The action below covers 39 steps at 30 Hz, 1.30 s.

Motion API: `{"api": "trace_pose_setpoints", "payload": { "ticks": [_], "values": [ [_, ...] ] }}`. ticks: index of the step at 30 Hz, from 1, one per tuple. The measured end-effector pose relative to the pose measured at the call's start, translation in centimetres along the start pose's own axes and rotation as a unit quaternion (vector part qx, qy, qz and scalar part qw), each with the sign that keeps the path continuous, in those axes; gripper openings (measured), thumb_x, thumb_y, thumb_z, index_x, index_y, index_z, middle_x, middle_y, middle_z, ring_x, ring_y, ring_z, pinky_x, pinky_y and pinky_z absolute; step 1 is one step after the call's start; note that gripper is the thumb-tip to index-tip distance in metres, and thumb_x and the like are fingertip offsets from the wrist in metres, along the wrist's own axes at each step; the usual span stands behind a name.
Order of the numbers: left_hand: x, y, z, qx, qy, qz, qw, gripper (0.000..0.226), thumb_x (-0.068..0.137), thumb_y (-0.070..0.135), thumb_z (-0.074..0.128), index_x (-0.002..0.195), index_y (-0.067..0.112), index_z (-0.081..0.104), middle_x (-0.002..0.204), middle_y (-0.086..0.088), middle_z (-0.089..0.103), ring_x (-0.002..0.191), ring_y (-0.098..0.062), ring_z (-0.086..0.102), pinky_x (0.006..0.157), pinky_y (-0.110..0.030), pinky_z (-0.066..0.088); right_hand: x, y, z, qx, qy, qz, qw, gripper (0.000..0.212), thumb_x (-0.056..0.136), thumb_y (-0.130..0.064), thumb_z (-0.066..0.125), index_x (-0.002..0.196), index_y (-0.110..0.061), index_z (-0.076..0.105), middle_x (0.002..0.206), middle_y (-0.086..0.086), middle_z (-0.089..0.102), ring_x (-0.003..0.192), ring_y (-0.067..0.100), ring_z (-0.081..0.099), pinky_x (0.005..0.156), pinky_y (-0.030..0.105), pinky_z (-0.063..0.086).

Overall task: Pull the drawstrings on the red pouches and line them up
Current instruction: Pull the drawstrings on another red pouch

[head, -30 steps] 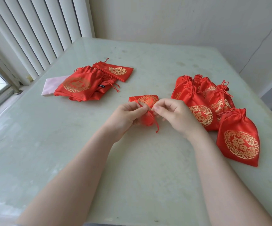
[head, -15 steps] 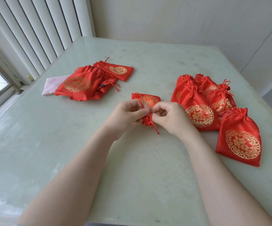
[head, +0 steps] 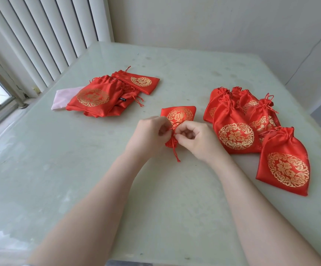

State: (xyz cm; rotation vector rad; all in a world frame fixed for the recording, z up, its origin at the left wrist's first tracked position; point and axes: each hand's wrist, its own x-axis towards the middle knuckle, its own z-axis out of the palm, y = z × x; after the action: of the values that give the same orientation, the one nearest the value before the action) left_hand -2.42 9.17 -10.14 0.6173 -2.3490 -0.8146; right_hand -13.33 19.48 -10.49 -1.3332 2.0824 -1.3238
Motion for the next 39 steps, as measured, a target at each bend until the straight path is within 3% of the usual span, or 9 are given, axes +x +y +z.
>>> {"api": "trace_pose_setpoints", "payload": {
  "ticks": [13,18,21,23,25,27,31,36,39],
  "values": [
    [-0.3,0.4,0.2,-0.076,0.049,0.016,0.996,0.009,0.077,-0.004,0.065,0.085,0.001,0.064,0.070,0.012,0.053,0.058,0.011,0.055,0.057,-0.003,0.040,-0.1,-1.2,-0.7,0.200,-0.026,0.103,0.974,0.021,0.087,0.000,0.058,0.075,-0.017,0.065,0.044,-0.006,0.056,0.036,0.002,0.034,0.040,0.011,0.029],
    [-0.1,0.4,0.2,-0.054,0.020,0.042,0.997,0.009,0.077,0.003,0.069,0.084,-0.001,0.064,0.072,-0.004,0.059,0.057,-0.005,0.053,0.060,-0.012,0.041,0.1,-0.6,-0.8,0.011,0.033,0.027,0.999,0.023,0.081,-0.002,0.062,0.069,-0.022,0.059,0.050,-0.009,0.053,0.041,0.003,0.044,0.049,0.016,0.038],
    [-0.2,0.6,0.3,-0.049,0.001,0.064,0.997,0.009,0.078,0.005,0.068,0.083,0.000,0.063,0.073,-0.006,0.059,0.060,-0.009,0.051,0.061,-0.012,0.040,-0.1,-0.7,-1.4,-0.197,0.075,-0.052,0.976,0.008,0.079,-0.016,0.054,0.072,-0.017,0.054,0.059,-0.005,0.049,0.059,0.016,0.049,0.057,0.033,0.041],
    [-0.2,0.5,0.2,-0.051,0.003,0.060,0.997,0.009,0.078,0.004,0.069,0.085,0.001,0.064,0.073,-0.004,0.058,0.060,-0.009,0.050,0.062,-0.011,0.039,0.0,-0.6,-2.0,-0.214,0.066,-0.038,0.974,0.018,0.080,-0.025,0.041,0.072,-0.012,0.051,0.065,0.001,0.051,0.067,0.025,0.049,0.059,0.036,0.039],
    [-0.3,0.4,0.1,-0.050,-0.005,0.057,0.997,0.009,0.078,0.003,0.069,0.086,0.001,0.065,0.071,-0.001,0.056,0.061,-0.006,0.050,0.063,-0.009,0.039,0.1,-0.7,-2.2,-0.128,0.027,0.039,0.991,0.028,0.078,-0.026,0.034,0.065,-0.007,0.050,0.061,0.006,0.050,0.061,0.021,0.046,0.056,0.033,0.035],
    [-0.3,0.2,0.1,-0.048,-0.016,0.049,0.998,0.009,0.078,0.003,0.069,0.086,0.002,0.066,0.068,0.006,0.053,0.060,-0.005,0.051,0.062,-0.007,0.038,0.2,-0.9,-2.0,0.090,-0.022,0.148,0.985,0.032,0.085,-0.018,0.037,0.054,-0.012,0.042,0.054,0.004,0.044,0.051,0.016,0.039,0.048,0.028,0.027],
    [-0.2,0.2,0.0,-0.094,-0.001,-0.036,0.995,0.009,0.080,0.006,0.068,0.081,0.012,0.062,0.074,-0.005,0.065,0.067,-0.021,0.062,0.061,-0.011,0.041,0.4,-0.7,-2.8,0.368,0.014,0.189,0.910,0.055,0.093,-0.017,0.042,0.038,-0.025,0.038,0.053,-0.003,0.048,0.053,0.012,0.046,0.050,0.023,0.030],
    [-0.2,0.4,0.1,-0.193,-0.068,-0.118,0.972,0.018,0.089,0.012,0.059,0.073,0.018,0.059,0.066,0.003,0.062,0.057,-0.004,0.056,0.061,-0.018,0.046,0.3,-1.0,-2.9,0.582,0.028,0.207,0.786,0.049,0.094,-0.031,0.043,0.046,-0.022,0.049,0.074,-0.001,0.067,0.075,0.012,0.067,0.083,0.028,0.048],
    [-0.4,0.8,0.3,-0.232,-0.113,-0.141,0.956,0.025,0.096,0.013,0.048,0.073,0.012,0.059,0.068,0.003,0.061,0.053,0.002,0.055,0.059,-0.013,0.047,0.5,-1.3,-2.1,0.636,0.059,0.223,0.737,0.042,0.097,-0.032,0.038,0.058,-0.019,0.043,0.054,-0.005,0.053,0.052,0.009,0.057,0.069,0.026,0.055]
  ]
}}
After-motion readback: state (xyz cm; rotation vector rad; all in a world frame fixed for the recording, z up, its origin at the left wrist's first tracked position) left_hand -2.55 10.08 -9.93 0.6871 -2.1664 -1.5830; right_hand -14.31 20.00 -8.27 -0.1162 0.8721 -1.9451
